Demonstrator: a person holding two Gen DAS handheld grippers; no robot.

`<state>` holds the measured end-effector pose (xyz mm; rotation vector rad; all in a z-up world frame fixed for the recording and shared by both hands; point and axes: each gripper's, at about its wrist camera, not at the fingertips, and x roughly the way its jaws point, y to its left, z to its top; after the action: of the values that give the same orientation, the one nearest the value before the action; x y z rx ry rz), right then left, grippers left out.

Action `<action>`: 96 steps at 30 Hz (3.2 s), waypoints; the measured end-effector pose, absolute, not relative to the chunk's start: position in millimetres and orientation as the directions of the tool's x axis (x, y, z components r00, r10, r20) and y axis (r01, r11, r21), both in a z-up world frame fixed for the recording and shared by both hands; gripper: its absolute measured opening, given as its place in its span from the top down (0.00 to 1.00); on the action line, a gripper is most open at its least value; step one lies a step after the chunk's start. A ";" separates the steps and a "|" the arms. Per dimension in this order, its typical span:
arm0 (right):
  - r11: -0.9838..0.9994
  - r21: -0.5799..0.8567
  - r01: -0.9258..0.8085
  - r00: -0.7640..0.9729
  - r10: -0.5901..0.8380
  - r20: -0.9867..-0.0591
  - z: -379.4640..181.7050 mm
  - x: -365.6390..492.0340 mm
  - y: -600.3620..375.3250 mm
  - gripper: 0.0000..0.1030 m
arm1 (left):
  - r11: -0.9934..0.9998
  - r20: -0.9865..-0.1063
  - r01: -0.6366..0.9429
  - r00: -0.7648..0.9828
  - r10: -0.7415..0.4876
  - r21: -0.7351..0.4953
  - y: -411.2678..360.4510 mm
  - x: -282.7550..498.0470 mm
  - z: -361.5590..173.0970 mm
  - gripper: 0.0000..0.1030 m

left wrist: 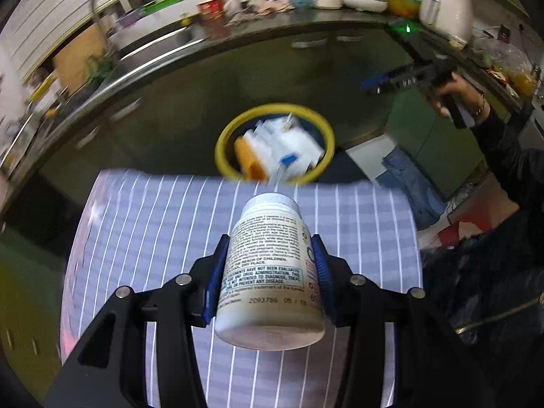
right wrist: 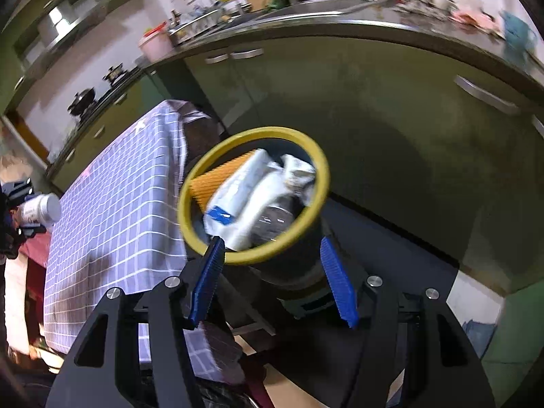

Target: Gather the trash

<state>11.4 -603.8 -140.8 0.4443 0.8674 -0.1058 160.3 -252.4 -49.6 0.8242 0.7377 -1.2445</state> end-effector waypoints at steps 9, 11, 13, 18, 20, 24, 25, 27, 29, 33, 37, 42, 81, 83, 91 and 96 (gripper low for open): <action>0.853 0.379 0.360 0.657 0.056 -0.752 -165.8 -37.3 -651.9 0.43 | 0.037 -0.847 0.994 0.105 -0.521 0.101 -391.1 175.4 -67.9 0.56; 0.843 0.389 0.372 0.659 0.055 -0.750 -169.6 -44.8 -658.3 0.43 | 0.038 -0.849 0.995 0.099 -0.519 0.092 -421.8 181.5 -76.7 0.56; 0.834 0.400 0.380 0.661 0.058 -0.748 -174.9 -50.1 -664.3 0.43 | 0.041 -0.857 0.996 0.093 -0.506 0.084 -446.5 187.8 -87.8 0.56; 0.814 0.425 0.396 0.661 0.069 -0.747 -188.5 -56.8 -675.3 0.43 | 0.075 -0.879 0.993 0.113 -0.463 0.088 -492.5 202.4 -120.2 0.56; 0.808 0.430 0.402 0.656 0.074 -0.751 -193.3 -56.7 -678.5 0.43 | 0.116 -0.881 0.989 0.135 -0.453 0.092 -506.2 209.8 -133.4 0.56; 0.806 0.437 0.398 0.653 0.085 -0.753 -196.6 -52.9 -679.0 0.43 | 0.218 -0.876 0.972 0.179 -0.448 0.087 -518.5 228.4 -149.2 0.42; 0.807 0.438 0.396 0.653 0.087 -0.752 -196.4 -51.5 -678.0 0.43 | 0.238 -0.876 0.969 0.175 -0.450 0.071 -518.6 231.7 -150.7 0.41; 0.811 0.437 0.389 0.654 0.091 -0.751 -195.3 -52.2 -675.5 0.43 | 0.261 -0.875 0.964 0.168 -0.455 0.050 -513.8 232.0 -149.9 0.41; 0.816 0.434 0.382 0.654 0.094 -0.751 -193.8 -50.6 -672.7 0.43 | 0.266 -0.865 0.962 0.184 -0.466 0.061 -503.2 224.4 -142.9 0.40; 0.826 0.432 0.362 0.660 0.101 -0.745 -188.1 -47.0 -663.3 0.43 | 0.320 -0.816 0.942 0.265 -0.514 0.104 -465.5 202.7 -111.2 0.23; 0.846 0.430 0.314 0.671 0.123 -0.731 -177.9 -38.6 -644.9 0.43 | 0.422 -0.740 0.898 0.369 -0.562 0.127 -411.1 174.0 -73.6 0.07; 0.881 0.406 0.242 0.682 0.144 -0.717 -160.6 -25.9 -613.8 0.40 | 0.576 -0.664 0.808 0.500 -0.556 0.126 -333.1 136.4 -39.7 0.07; 0.998 0.030 0.046 0.885 -0.027 -0.464 -56.4 -43.3 -403.0 0.05 | 1.000 -0.470 0.016 0.882 -0.019 -0.012 -15.6 -12.9 -22.5 0.06; 0.999 0.027 0.047 0.886 -0.029 -0.463 -56.8 -44.1 -403.3 0.05 | 1.000 -0.472 0.017 0.882 -0.021 -0.012 -16.9 -12.5 -20.5 0.06; 0.998 0.031 0.050 0.891 -0.031 -0.454 -55.5 -47.6 -407.2 0.05 | 1.000 -0.459 0.016 0.889 -0.014 0.001 -21.7 -16.5 -16.1 0.06; 0.998 0.031 0.049 0.890 -0.029 -0.455 -54.8 -47.1 -408.5 0.05 | 1.000 -0.459 0.014 0.888 -0.010 0.006 -22.5 -16.6 -15.7 0.06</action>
<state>-47.1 -408.5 -54.8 0.0425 0.4713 -0.0408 -16.6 -22.5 -15.7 0.0095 0.4768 -0.0122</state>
